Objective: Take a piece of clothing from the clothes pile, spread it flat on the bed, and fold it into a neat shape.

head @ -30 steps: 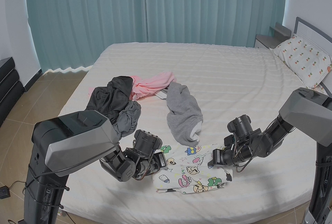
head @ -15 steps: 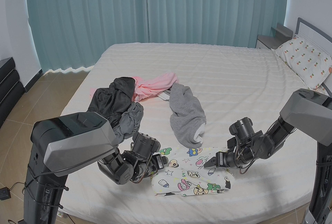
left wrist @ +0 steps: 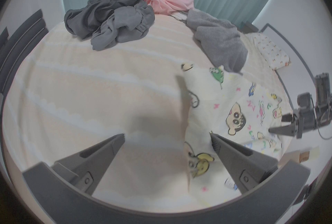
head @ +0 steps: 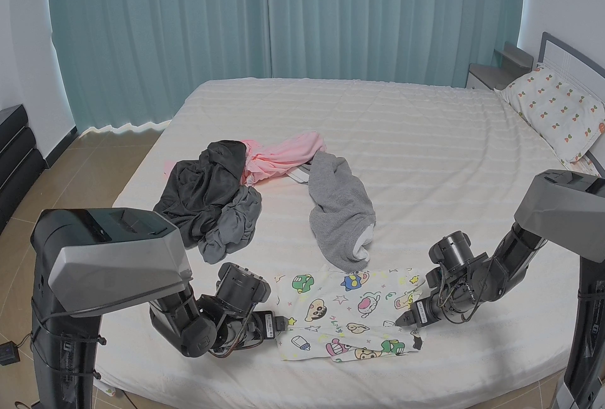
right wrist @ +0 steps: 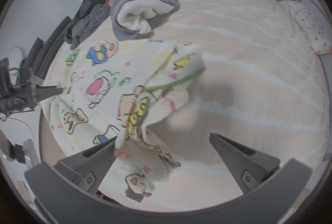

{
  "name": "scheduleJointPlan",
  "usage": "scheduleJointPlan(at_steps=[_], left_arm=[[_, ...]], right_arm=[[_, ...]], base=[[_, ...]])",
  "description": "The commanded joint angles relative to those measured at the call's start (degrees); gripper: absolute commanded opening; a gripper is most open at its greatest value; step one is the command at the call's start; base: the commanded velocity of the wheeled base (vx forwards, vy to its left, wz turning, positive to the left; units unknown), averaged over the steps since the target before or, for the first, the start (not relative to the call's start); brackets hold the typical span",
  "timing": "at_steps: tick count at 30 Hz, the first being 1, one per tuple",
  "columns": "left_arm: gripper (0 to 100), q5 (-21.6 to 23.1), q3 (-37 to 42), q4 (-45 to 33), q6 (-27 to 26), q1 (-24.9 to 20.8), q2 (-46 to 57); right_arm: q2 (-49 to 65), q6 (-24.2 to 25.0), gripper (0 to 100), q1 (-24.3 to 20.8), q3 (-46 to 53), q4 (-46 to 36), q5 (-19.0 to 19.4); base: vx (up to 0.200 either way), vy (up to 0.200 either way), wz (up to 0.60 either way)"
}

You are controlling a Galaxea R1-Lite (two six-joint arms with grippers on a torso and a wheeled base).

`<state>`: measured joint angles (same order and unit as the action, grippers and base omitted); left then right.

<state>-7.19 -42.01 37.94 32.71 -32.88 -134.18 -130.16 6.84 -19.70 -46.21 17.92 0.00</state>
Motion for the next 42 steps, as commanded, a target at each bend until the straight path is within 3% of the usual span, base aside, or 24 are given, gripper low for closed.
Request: scheduleJointPlan(at_steps=[1,7,11,13,16,19,23,27,28,29,31,34,36,41,42], left_arm=[[100,0.07,1.58,0.03,-0.1,0.01,0.68],[100,0.34,4.48,0.73,1.04,1.41,5.6],[100,0.69,4.92,0.91,6.23,1.68,12.54],[100,0.16,5.01,0.82,10.27,1.5,18.61],[100,-2.74,6.68,0.82,11.77,0.36,25.81],[100,-5.46,8.79,0.82,11.94,-1.58,32.58],[100,-13.46,12.39,0.65,12.03,-5.27,43.48],[100,-28.23,15.03,-0.14,10.89,-10.28,52.8],[100,-28.23,15.03,-0.14,10.89,-10.28,52.8],[100,-32.53,16.34,-0.85,9.04,-10.98,55.96],[100,-36.75,19.86,-1.11,4.29,-9.66,62.81],[100,-36.75,22.85,-1.46,0.34,-5.09,72.22],[100,-36.93,24.25,-2.43,-2.65,-0.61,79.25],[100,-36.93,24.34,-8.76,-9.15,7.48,91.2],[100,-36.93,24.17,-11.57,-12.58,10.2,95.86]], right_arm=[[0.17,-0.07,100,0.72,0.69,0.01,-0.35],[9.13,0.37,100,1.77,6.14,0.98,0.7],[15.46,1.33,100,1.77,10.27,4.84,2.46],[21.0,4.5,100,0.89,13.78,10.38,3.25],[27.94,10.48,100,-1.66,17.74,18.38,2.81],[34.8,13.46,100,-3.42,21.25,22.07,1.67],[47.19,13.29,100,-6.32,26.61,22.42,-3.96],[60.81,12.41,100,-7.63,30.31,21.02,-10.11],[60.81,12.41,100,-7.63,30.31,21.02,-10.11],[65.12,11.35,100,-7.72,31.45,19.35,-12.22],[73.56,8.98,100,-7.63,33.03,14.42,-16.26],[83.31,7.14,100,-6.84,32.86,7.3,-19.6],[90.52,6.61,100,-2.71,32.15,0.54,-21.97],[98.87,4.76,100,5.46,32.06,-5.62,-21.97],[101.33,3.44,100,7.66,32.15,-6.67,-21.53]], base=[[0.0,0.0,0.0],[0.0,0.0,0.0],[0.0,0.0,0.0],[0.0,0.0,0.0],[0.0,0.0,0.0],[0.0,0.0,0.0],[0.0,0.0,0.0],[0.0,0.0,0.0],[0.0,0.0,0.0],[0.0,0.0,0.0],[0.0,0.0,0.0],[0.0,0.0,0.0],[0.0,0.0,0.0],[0.0,0.0,0.0],[0.0,0.0,0.0]])
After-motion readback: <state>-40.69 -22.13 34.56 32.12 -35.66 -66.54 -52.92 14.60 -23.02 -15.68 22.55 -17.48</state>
